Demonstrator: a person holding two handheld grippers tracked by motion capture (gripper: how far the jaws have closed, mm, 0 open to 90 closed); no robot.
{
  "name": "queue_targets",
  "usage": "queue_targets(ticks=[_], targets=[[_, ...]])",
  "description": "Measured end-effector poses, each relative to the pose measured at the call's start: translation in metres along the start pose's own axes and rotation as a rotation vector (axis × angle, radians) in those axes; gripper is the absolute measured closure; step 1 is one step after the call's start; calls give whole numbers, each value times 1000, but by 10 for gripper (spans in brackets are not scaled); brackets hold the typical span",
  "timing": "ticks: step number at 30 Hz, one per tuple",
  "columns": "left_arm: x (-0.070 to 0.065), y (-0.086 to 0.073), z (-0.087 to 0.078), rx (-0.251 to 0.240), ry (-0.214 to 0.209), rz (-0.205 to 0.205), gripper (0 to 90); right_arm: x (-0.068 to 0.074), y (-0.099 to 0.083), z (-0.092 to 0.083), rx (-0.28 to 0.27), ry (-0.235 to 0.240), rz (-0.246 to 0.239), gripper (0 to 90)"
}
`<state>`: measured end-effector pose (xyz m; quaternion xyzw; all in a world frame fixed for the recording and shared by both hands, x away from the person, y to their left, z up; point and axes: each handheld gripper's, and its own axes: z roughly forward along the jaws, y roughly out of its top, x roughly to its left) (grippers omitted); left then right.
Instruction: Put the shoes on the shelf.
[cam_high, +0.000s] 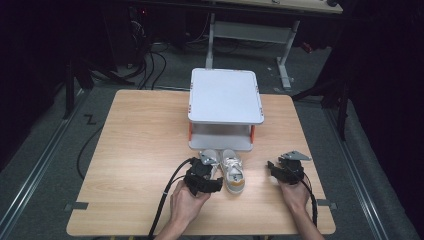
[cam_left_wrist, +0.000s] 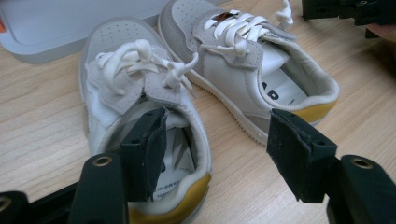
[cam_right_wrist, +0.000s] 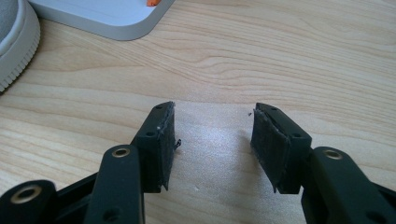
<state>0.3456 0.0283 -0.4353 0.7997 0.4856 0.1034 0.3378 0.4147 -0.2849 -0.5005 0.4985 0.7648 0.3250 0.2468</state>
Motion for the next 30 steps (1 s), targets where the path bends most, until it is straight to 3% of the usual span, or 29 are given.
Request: queue_targets(ticks=[10,16,21,24,27,30], targets=[[-3,7,4,17,-28,-37,387,2,0,0,-2,-7,-20,492],[-10,8,6,24,2,-23,390,3,0,0,-4,-11,-26,492],[-11,7,8,33,-18,-40,411,3,0,0,-4,-12,-26,491],[-9,10,11,38,-24,-77,391,3,0,0,-4,-12,-28,491],[-5,13,14,38,-55,-152,346,3,0,-1,-4,-14,-32,491],[-6,14,16,30,-52,-189,319,4,0,-1,-4,-13,-33,491]])
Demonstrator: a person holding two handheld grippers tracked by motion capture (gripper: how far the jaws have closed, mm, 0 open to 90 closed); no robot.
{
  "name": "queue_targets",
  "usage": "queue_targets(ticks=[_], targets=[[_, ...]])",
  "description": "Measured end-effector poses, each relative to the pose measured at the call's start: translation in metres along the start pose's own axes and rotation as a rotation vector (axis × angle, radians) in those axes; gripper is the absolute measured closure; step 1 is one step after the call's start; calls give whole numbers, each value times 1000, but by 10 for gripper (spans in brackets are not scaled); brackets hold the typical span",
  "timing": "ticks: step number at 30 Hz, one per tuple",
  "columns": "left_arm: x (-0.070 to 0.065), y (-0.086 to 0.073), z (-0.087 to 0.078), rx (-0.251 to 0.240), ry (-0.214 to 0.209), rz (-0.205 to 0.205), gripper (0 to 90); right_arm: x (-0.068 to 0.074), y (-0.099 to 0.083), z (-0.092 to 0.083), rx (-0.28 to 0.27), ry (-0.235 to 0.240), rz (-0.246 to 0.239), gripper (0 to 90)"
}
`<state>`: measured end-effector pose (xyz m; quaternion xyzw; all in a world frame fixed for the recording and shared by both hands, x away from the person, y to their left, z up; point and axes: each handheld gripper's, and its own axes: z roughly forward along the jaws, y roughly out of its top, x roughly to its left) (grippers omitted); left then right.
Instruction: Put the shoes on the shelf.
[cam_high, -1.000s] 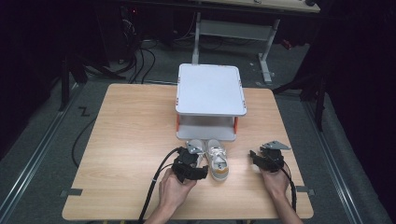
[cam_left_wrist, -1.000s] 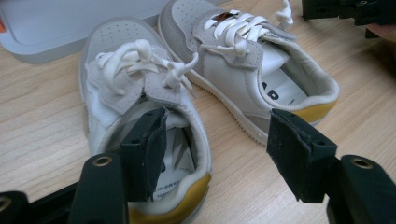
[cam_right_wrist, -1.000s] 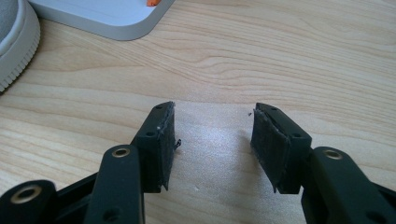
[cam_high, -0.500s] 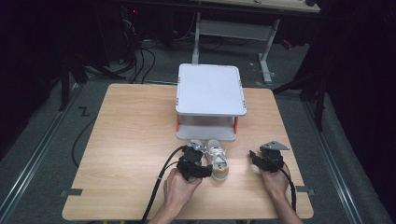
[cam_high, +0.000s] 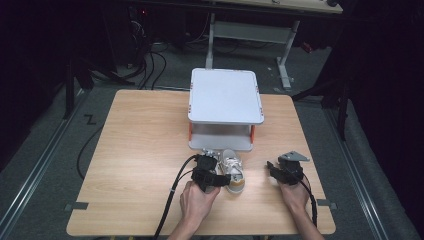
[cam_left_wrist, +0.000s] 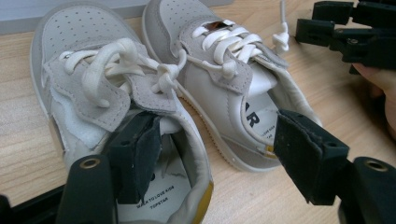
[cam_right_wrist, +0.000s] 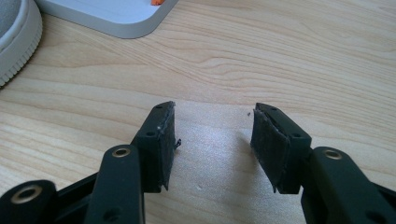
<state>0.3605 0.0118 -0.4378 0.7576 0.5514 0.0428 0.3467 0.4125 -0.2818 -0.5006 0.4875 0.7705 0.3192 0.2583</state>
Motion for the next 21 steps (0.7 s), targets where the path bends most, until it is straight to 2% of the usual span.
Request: queue_targets(ticks=[5,9,15,17,21], targets=[[-4,4,4,6,26,-19,320,0,0,0,1,1,-2,491],[-11,7,10,8,64,-9,325,1,0,0,-2,-1,-7,491],[-17,9,19,28,120,21,362,1,0,0,-3,1,-10,491],[-18,9,21,36,146,43,389,1,0,0,-2,2,-8,491],[-20,7,23,26,164,57,412,1,0,0,-2,3,-7,491]])
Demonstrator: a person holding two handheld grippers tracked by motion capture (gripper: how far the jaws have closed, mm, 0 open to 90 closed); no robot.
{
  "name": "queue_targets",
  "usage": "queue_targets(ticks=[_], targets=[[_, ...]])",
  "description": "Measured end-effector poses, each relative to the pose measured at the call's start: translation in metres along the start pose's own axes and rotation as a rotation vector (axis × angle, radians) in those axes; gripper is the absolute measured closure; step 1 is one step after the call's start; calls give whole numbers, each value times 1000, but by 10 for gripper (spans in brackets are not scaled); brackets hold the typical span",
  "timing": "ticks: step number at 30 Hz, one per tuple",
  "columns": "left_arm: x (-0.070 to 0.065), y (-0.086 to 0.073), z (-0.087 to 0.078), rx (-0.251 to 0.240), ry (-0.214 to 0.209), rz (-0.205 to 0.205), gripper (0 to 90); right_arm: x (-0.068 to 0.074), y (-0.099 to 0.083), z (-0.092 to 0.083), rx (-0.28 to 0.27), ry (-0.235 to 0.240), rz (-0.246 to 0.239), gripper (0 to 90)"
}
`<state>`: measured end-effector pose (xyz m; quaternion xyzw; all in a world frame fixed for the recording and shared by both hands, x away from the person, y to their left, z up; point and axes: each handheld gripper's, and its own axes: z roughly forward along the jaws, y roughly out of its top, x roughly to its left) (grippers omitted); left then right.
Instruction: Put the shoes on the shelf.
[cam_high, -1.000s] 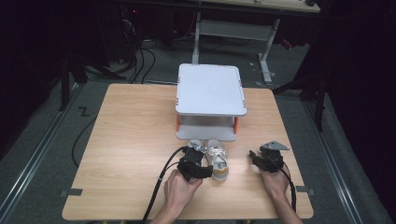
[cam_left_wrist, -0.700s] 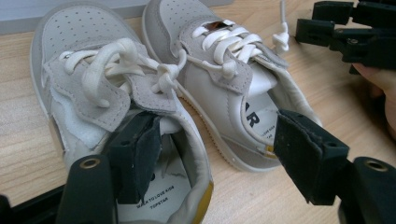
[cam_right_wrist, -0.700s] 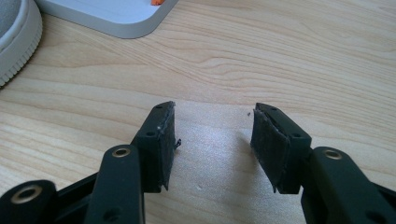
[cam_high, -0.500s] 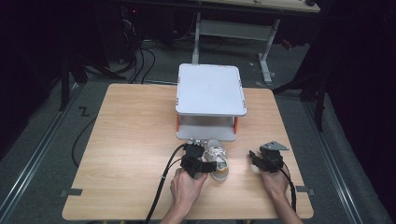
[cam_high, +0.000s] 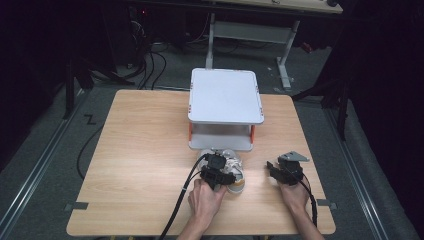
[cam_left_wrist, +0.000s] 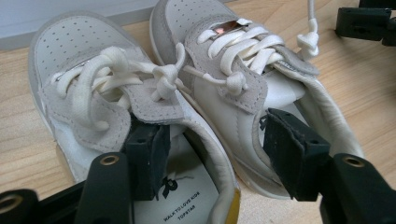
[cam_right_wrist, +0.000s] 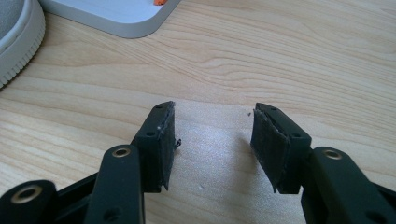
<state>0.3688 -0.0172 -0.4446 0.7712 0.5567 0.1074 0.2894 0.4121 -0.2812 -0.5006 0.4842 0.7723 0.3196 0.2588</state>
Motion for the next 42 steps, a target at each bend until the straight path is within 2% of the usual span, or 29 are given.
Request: queue_targets(ticks=[2,4,5,9,17,18,23,28,42], targets=[[-1,-1,1,-5,4,7,433,0,0,0,0,0,0,492],[0,-1,2,-3,-19,3,482,0,0,0,0,2,-1,491],[-1,-1,3,-2,-18,7,503,0,0,0,0,2,0,491],[0,-2,3,20,2,46,615,-1,0,0,3,7,8,489],[3,-4,-2,15,10,94,722,-1,0,0,3,11,10,488],[4,-5,-3,12,-1,96,733,-1,0,0,3,11,11,487],[9,-7,-6,8,-16,99,766,-1,0,0,3,11,11,486],[11,-9,-8,0,-14,134,784,-2,0,0,3,15,15,480],[18,-12,-24,-15,-36,184,798,-6,0,1,13,42,51,468]])
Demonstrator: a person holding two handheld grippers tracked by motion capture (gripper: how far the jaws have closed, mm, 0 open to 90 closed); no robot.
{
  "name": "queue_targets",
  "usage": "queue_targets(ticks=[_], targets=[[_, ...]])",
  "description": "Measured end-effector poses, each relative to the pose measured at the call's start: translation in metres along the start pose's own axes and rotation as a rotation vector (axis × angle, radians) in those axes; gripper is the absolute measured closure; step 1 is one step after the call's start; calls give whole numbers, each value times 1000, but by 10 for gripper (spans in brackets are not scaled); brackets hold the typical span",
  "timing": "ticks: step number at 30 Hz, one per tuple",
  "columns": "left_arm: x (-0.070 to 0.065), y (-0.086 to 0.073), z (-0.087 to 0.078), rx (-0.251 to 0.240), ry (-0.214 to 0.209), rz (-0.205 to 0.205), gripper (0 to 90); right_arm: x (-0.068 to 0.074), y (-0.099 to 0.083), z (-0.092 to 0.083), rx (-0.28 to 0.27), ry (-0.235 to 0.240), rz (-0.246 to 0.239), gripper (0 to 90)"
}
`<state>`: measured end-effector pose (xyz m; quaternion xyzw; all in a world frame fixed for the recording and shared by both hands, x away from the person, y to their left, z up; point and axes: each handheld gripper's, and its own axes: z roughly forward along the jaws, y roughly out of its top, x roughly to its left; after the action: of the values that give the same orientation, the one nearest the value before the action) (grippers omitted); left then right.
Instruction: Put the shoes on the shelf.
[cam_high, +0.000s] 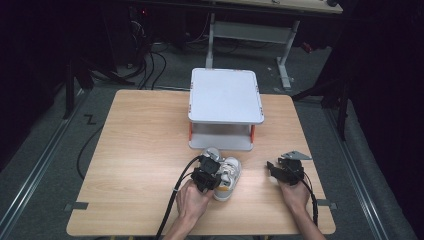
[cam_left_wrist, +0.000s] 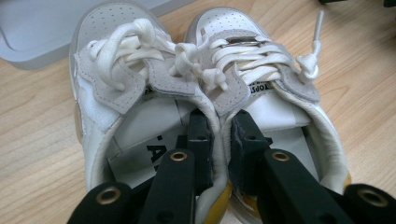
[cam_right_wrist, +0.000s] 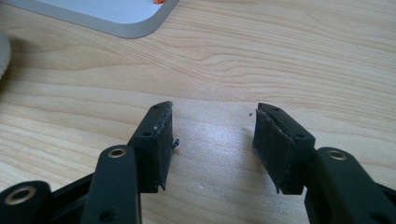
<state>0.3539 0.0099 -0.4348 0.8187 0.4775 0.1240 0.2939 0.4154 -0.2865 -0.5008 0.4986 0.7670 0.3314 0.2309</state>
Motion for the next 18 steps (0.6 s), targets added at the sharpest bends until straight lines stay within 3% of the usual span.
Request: queue_targets(ticks=[14,18], targets=[[11,19,-13,-38,18,58,799,-2,0,0,2,14,-10,479],[15,27,-10,-54,23,65,798,-1,4,-7,-7,45,4,509]])
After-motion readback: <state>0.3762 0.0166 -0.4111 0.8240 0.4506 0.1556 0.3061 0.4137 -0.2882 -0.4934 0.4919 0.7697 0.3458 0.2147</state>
